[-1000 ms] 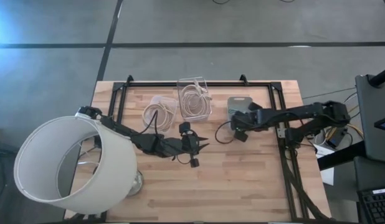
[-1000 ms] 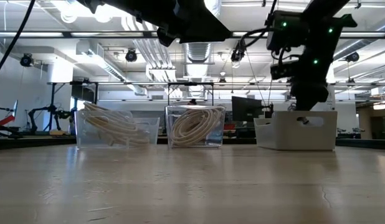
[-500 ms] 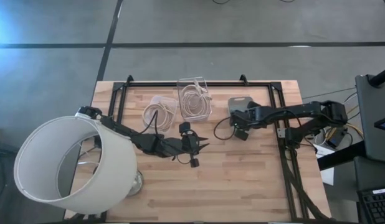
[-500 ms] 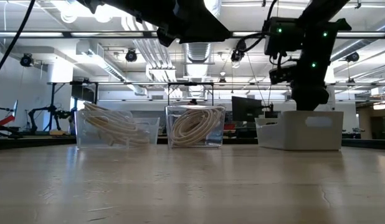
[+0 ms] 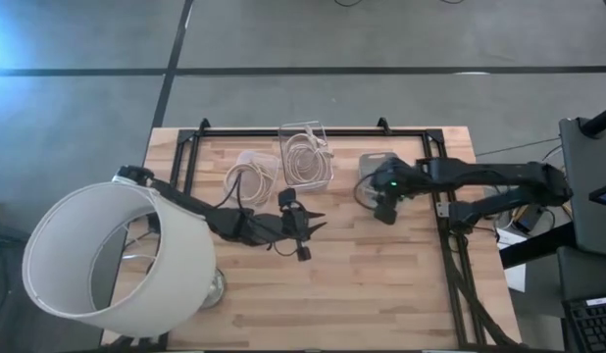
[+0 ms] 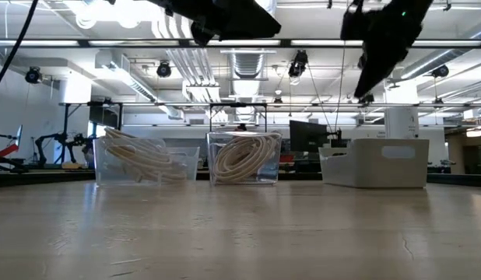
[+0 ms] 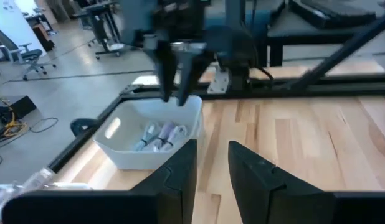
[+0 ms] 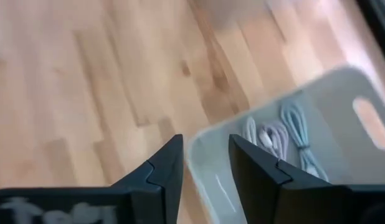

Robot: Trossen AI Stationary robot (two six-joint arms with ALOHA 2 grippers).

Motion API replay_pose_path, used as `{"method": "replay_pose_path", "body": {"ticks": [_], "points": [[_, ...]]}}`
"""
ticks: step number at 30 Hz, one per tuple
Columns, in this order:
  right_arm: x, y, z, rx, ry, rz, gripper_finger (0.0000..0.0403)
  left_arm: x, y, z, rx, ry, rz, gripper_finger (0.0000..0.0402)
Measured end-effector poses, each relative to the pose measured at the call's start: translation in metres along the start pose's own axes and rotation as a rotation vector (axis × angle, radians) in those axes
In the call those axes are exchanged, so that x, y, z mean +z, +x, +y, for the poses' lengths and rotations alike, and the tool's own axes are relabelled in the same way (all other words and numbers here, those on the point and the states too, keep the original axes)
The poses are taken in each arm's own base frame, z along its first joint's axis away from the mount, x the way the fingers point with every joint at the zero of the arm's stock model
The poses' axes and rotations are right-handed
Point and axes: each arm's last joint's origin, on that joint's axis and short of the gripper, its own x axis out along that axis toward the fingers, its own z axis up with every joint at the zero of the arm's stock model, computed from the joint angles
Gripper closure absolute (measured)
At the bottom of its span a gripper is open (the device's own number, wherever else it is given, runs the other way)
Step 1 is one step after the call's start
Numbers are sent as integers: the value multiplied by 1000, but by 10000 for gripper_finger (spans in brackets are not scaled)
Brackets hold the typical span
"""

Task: Pick & Place USB Port
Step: Return to Home Position

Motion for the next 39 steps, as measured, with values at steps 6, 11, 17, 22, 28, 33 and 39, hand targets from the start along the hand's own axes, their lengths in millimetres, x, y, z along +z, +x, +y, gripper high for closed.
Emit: {"method": "replay_pose_path", "body": {"ticks": [6,11,17,22,28,33,39], "points": [[-18,-32,7,91,-91,-225,291,3,-12,13,10,21,50,307],[-44,-36,10,171,-162,-432,297,-12,-26,33,45,-17,63,307],[-75,-29,4,221,-152,-564,303,-35,-63,58,61,-57,15,307],[-94,-22,-2,240,-138,-629,305,-58,-100,76,59,-104,-16,307],[-110,-26,-7,295,-157,-710,301,-85,-134,93,59,-175,-131,307],[-118,-28,-11,327,-120,-833,307,-112,-153,102,58,-220,-214,307],[-124,-18,-11,362,-84,-1014,317,-132,-165,108,58,-265,-296,307]]}}
